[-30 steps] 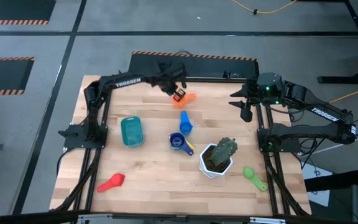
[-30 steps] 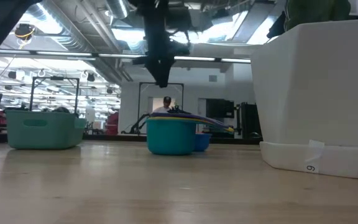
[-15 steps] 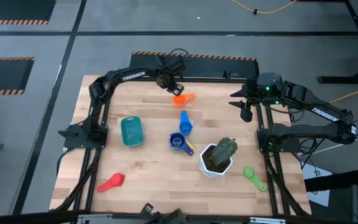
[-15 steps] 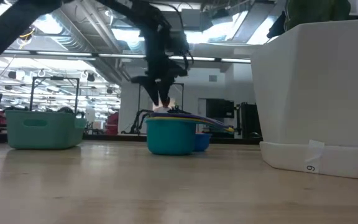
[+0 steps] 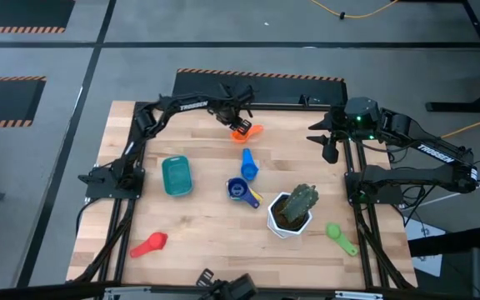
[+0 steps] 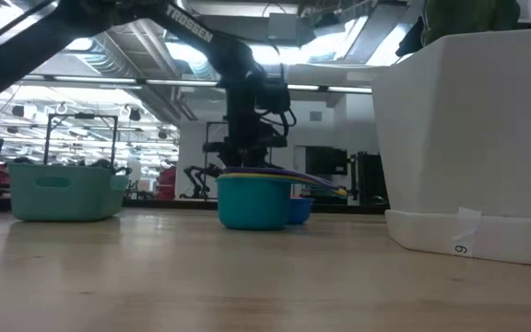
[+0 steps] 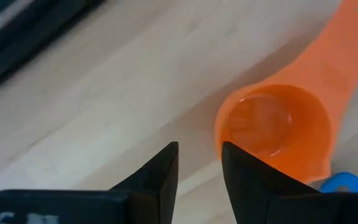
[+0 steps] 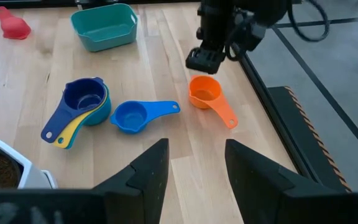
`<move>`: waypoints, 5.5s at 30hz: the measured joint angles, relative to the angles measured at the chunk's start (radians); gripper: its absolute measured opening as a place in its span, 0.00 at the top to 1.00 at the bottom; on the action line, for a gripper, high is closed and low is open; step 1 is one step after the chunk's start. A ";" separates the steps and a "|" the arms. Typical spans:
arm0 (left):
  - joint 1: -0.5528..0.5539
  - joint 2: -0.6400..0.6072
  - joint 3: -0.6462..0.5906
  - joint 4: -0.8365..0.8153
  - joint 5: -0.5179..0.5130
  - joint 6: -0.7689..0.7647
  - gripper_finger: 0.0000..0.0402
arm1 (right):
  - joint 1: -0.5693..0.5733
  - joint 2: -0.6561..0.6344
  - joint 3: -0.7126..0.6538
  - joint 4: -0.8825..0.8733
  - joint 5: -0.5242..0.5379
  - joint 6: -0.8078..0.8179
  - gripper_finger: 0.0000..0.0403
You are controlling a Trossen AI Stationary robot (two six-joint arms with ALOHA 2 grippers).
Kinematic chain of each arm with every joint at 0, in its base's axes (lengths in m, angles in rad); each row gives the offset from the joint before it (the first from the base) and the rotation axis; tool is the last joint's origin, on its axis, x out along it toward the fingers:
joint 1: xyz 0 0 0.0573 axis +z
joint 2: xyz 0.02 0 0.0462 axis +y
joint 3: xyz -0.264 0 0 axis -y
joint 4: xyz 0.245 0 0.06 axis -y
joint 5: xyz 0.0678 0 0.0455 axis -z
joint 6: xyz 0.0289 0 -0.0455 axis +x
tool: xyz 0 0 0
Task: Nest measuring cups in basket
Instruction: Stack the orange measuring cup on top of the dark blue measuring cup, then stack the blue measuring cup on top of the orange measuring cup
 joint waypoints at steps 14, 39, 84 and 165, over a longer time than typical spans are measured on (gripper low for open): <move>-0.001 0.075 0.000 0.030 0.085 0.004 0.71 | 0.000 0.000 0.000 0.000 0.000 -0.001 0.60; 0.000 0.078 0.000 0.032 0.092 0.058 0.98 | 0.000 0.000 0.000 0.000 0.000 -0.003 0.60; -0.494 -0.308 0.000 -0.107 -0.049 0.287 0.99 | 0.000 0.001 0.001 -0.029 0.000 0.000 0.60; -0.445 -0.244 -0.305 0.204 0.025 0.149 0.77 | 0.000 0.001 0.001 -0.033 0.000 0.000 0.60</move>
